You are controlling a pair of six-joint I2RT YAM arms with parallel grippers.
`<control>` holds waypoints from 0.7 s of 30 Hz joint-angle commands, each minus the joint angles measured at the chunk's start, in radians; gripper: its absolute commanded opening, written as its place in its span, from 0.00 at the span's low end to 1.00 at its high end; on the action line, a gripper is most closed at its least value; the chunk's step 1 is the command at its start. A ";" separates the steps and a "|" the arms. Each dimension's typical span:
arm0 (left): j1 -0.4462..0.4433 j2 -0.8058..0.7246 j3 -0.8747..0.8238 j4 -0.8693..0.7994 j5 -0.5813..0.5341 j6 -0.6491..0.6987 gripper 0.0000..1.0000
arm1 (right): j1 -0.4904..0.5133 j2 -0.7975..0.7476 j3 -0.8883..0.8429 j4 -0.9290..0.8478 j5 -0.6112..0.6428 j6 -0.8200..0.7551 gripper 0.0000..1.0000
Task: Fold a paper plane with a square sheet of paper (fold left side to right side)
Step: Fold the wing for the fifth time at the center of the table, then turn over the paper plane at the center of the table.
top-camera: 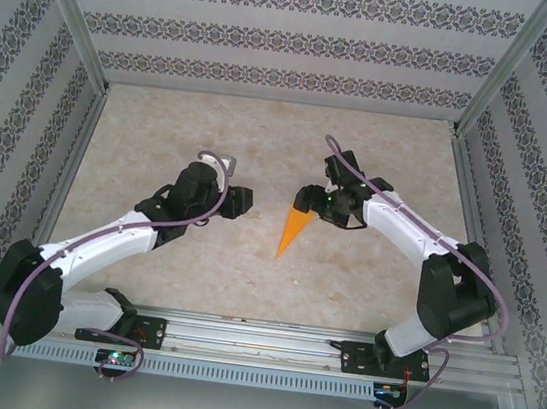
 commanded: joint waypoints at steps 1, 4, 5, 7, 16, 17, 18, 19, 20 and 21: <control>0.021 -0.056 -0.056 0.037 -0.111 0.064 0.61 | 0.047 -0.050 0.015 -0.110 0.148 0.032 0.87; 0.029 -0.097 -0.100 0.040 -0.124 0.083 0.69 | 0.090 -0.055 0.046 -0.163 0.219 0.062 0.94; 0.032 -0.110 -0.113 0.037 -0.126 0.087 0.72 | 0.104 -0.053 0.061 -0.186 0.244 0.077 0.97; 0.037 -0.132 -0.135 0.040 -0.129 0.094 0.78 | 0.127 -0.037 0.092 -0.222 0.272 0.098 0.98; 0.070 -0.250 -0.223 0.028 -0.180 0.112 1.00 | 0.220 0.139 0.315 -0.440 0.384 0.197 0.98; 0.074 -0.256 -0.229 0.026 -0.180 0.110 1.00 | 0.227 0.158 0.337 -0.449 0.390 0.197 0.98; 0.079 -0.262 -0.237 0.024 -0.178 0.107 1.00 | 0.235 0.175 0.359 -0.456 0.397 0.200 0.98; 0.085 -0.268 -0.244 0.020 -0.172 0.105 1.00 | 0.241 0.190 0.376 -0.457 0.404 0.201 0.98; 0.089 -0.271 -0.247 0.017 -0.167 0.103 1.00 | 0.245 0.203 0.390 -0.457 0.405 0.202 0.98; 0.092 -0.272 -0.250 0.009 -0.162 0.101 1.00 | 0.248 0.215 0.409 -0.457 0.405 0.205 0.98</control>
